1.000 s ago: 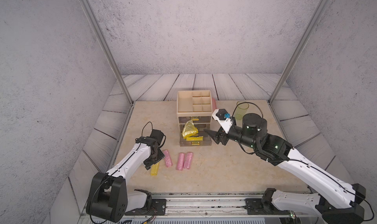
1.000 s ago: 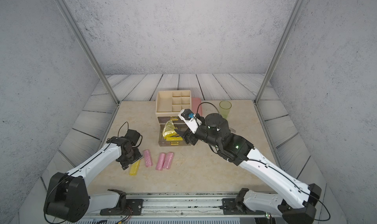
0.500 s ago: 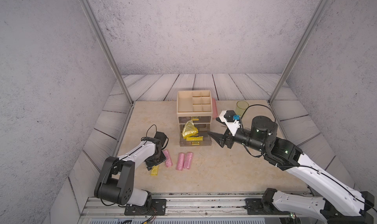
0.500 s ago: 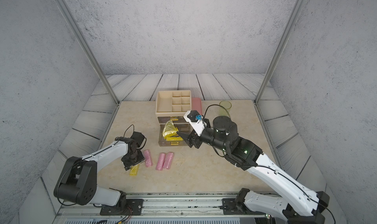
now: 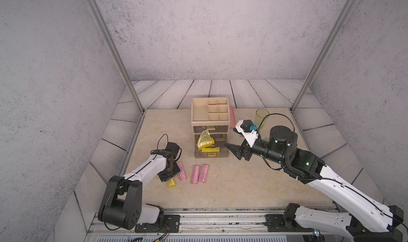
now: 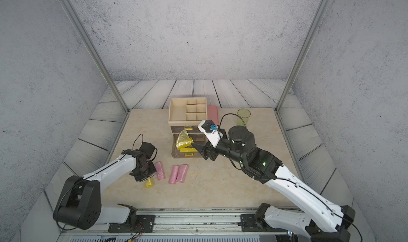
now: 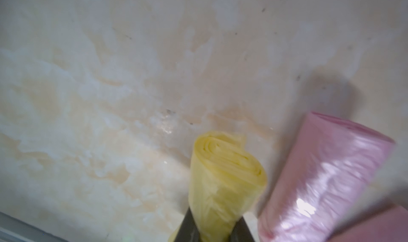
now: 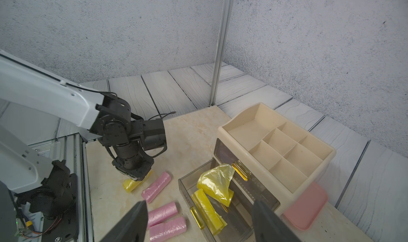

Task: Sort the rolls of trash bags by color and place them into the drawer
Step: Pick up the roll of trash bags from the center of the board, then place the roll of trash bags in the drawer.

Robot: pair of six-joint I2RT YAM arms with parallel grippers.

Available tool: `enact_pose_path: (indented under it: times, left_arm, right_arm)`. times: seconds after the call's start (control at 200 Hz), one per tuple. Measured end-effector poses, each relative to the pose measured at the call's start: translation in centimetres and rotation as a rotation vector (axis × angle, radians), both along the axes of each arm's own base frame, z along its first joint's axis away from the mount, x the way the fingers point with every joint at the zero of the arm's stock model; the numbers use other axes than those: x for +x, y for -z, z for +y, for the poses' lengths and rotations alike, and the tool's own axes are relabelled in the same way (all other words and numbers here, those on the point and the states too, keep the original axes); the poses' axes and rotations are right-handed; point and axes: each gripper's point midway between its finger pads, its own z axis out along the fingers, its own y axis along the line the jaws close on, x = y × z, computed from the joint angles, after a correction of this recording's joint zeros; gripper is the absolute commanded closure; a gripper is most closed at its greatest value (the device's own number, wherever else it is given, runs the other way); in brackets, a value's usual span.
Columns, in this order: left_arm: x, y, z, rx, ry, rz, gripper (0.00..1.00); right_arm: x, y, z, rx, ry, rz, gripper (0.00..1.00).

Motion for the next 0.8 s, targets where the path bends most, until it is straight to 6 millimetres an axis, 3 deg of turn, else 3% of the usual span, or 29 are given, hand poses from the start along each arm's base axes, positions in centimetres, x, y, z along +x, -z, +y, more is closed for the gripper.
enact_pose_path:
  times: [0.12, 0.27, 0.36, 0.63, 0.801]
  left_arm:
    - [0.8, -4.0, -2.1, -0.166, -0.047, -0.152, 1.00]
    - [3.1, -10.2, -5.3, -0.459, -0.164, -0.394, 1.00]
    - [4.4, -12.9, -6.7, -0.597, -0.249, -0.482, 1.00]
    - [6.8, -15.2, -12.3, -0.746, -0.429, -0.533, 1.00]
    - [9.9, -16.6, -15.9, -0.782, -0.515, -0.571, 1.00]
  right_arm:
    - [0.5, 0.6, 0.0, -0.016, 0.022, 0.006, 0.21]
    - [0.7, 1.2, 0.0, -0.028, 0.032, 0.016, 0.21]
    - [0.7, 1.3, -0.1, -0.031, 0.035, 0.018, 0.21]
    - [0.7, 2.1, -0.6, -0.058, 0.054, 0.043, 0.21]
    - [0.1, 2.5, -1.9, -0.076, 0.076, 0.049, 0.21]
